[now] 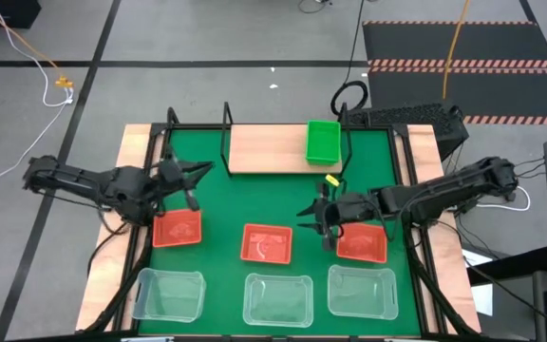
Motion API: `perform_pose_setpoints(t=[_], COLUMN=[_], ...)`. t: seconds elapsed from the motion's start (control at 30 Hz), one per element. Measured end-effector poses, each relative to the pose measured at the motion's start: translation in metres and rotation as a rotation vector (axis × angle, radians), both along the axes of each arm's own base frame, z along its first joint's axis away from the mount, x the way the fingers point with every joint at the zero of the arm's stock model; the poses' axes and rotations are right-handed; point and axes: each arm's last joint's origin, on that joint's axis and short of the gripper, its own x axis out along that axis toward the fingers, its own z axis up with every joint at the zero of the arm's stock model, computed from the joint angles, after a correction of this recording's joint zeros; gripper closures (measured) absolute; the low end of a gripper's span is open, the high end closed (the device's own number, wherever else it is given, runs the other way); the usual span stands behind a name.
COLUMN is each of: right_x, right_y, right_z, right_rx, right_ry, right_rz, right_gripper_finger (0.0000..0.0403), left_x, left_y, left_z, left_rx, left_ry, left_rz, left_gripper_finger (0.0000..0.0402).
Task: Stack baskets on shelf by color
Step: Put the right orange bin on the shelf
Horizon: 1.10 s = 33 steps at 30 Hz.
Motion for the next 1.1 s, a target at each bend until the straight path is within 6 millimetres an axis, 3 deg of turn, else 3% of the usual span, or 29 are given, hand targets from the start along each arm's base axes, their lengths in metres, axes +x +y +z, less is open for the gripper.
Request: perform_pose_setpoints(t=[0.2, 0.4, 0.87, 1.1], right_x=[-0.015, -0.036, -0.046, -0.064], right_y=[0.002, 0.005, 0.031, 0.025], right_z=[-0.009, -0.019, -0.011, -0.015], right_rx=[0.001, -0.012, -0.003, -0.068], right_ry=[0.175, 0.384, 0.402, 0.637], right_rz=[0.060, 0.093, 0.269, 0.167], right_gripper_finger=[0.0287, 0.0287, 0.0287, 0.0287], left_x=[0.022, 0.041, 0.063, 0.071], left_y=[0.003, 0.007, 0.022, 0.025], left_z=[-0.009, -0.014, -0.024, -0.031], left_rx=[-0.007, -0.007, -0.014, -0.040], left_ry=[0.023, 0.009, 0.015, 0.028], left_rz=[0.038, -0.055, -0.128, -0.147], left_gripper_finger=[0.0364, 0.0364, 0.0364, 0.0364])
